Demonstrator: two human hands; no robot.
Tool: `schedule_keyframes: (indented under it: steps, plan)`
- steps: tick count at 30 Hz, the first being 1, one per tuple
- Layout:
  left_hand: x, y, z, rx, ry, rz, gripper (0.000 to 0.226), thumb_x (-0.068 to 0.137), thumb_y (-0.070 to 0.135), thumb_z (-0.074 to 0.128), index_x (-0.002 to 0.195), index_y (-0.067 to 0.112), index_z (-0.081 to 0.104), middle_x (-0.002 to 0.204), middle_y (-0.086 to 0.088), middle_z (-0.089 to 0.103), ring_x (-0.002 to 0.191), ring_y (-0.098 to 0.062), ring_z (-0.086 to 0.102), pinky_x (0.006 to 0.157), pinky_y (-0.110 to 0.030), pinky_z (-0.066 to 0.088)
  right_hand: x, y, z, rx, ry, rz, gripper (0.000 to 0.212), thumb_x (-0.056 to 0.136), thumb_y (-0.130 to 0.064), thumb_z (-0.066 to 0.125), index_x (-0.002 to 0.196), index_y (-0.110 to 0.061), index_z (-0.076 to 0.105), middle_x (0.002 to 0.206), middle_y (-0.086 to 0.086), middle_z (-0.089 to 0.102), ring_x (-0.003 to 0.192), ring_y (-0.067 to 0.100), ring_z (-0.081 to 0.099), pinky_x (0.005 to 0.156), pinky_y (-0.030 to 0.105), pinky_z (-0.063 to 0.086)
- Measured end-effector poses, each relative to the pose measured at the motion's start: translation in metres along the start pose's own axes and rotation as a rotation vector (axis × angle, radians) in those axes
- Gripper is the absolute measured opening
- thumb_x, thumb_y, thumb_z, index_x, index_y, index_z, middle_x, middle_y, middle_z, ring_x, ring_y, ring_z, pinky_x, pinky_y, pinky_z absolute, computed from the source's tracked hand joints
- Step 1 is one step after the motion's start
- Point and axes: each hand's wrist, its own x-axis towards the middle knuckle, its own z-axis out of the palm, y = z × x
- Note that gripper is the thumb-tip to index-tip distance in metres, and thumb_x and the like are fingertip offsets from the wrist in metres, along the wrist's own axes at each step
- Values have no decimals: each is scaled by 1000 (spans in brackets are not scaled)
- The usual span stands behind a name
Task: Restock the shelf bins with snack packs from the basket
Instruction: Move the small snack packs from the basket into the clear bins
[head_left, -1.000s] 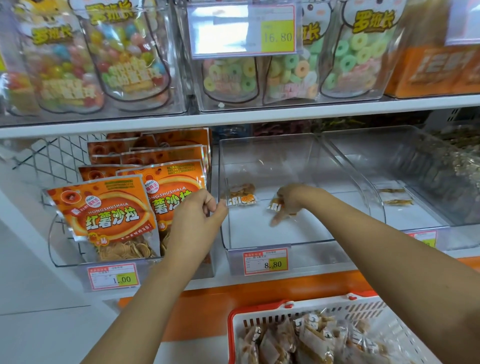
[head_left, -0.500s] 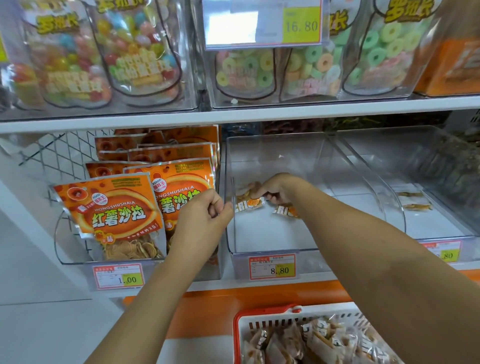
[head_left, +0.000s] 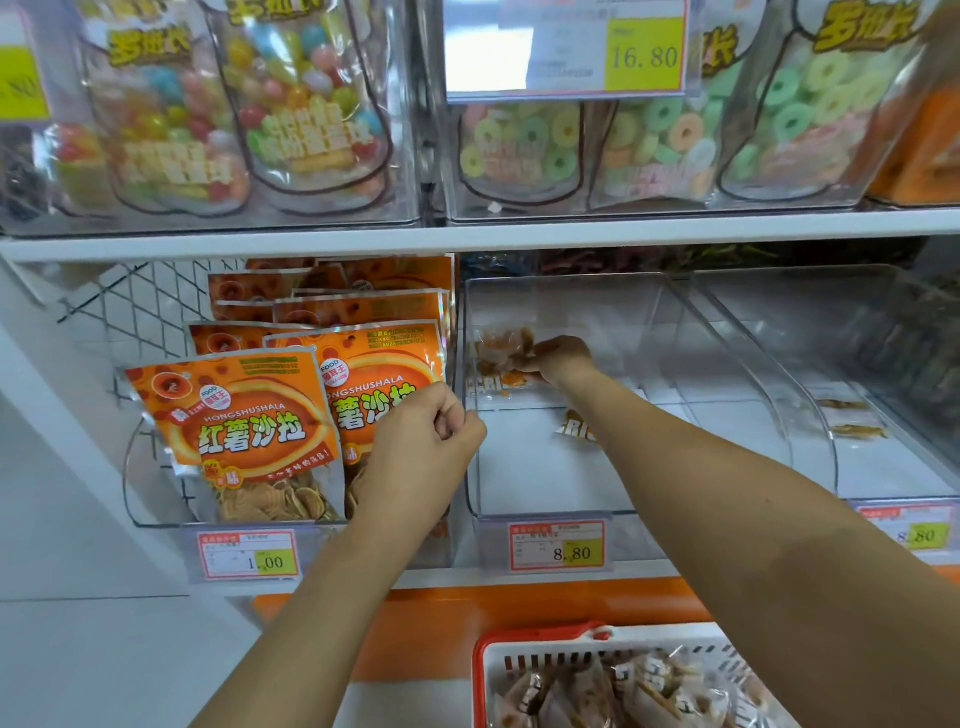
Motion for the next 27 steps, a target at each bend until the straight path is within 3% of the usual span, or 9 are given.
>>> schedule_keyframes:
  steps: [3,7,9,12,15,17,18,21,27]
  plan:
    - [0,1,0,-2,2,-7,38,83,10,60,56,23,37,52,10,32,52,-10,32,52,-30,30,-3,0,-2,89,-20,29,46,79,-15,77,119,-1,60,121,13,64,108,27,63,100,34,48]
    - [-1,2,-2,18,-7,-2,34,84,11,60,58,20,40,54,8,34,53,-11,34,52,-29,31,-11,1,-16,258,-130,34,48,85,4,63,131,-8,54,122,13,63,120,35,56,103,42,45]
    - [-1,3,-2,14,-13,0,33,84,10,60,59,18,40,55,6,35,54,-11,34,52,-29,31,-15,1,-27,157,-158,-4,49,88,3,60,134,-12,52,127,11,60,122,34,54,104,42,44]
    - [-2,4,-3,6,-19,9,32,84,10,60,59,17,41,55,6,35,54,-12,34,52,-29,31,-17,0,-47,-38,-45,-61,45,87,0,60,131,-6,54,133,15,55,123,31,53,104,37,44]
    - [-1,4,-4,8,-25,9,32,84,9,60,59,16,41,55,5,35,54,-13,34,53,-29,31,-24,0,-68,-453,36,-53,45,87,-14,66,129,-3,54,127,14,58,115,29,56,94,31,47]
    - [-1,4,-4,6,-33,2,33,83,9,60,59,18,40,55,5,35,54,-13,33,53,-28,29,-31,1,-79,-777,-55,27,53,82,-34,72,123,-4,57,116,9,61,99,25,61,80,28,52]
    - [-1,4,-4,6,-36,-3,33,83,8,59,59,19,40,55,5,35,54,-13,32,53,-27,29,-34,3,-83,-852,-133,79,59,79,-40,75,122,-4,57,117,10,61,100,25,61,82,30,53]
    - [-1,5,-4,-1,-45,-12,33,84,8,59,59,20,41,55,5,35,54,-13,33,53,-29,30,-38,14,-85,-846,-335,236,76,73,-41,79,132,-2,50,135,11,51,117,28,54,98,39,48]
    - [-2,5,-5,-1,-46,-9,33,85,8,58,59,20,40,56,4,36,55,-13,35,53,-28,31,-34,18,-72,-769,-343,237,66,69,-32,84,120,0,56,105,8,58,85,20,58,93,34,52]
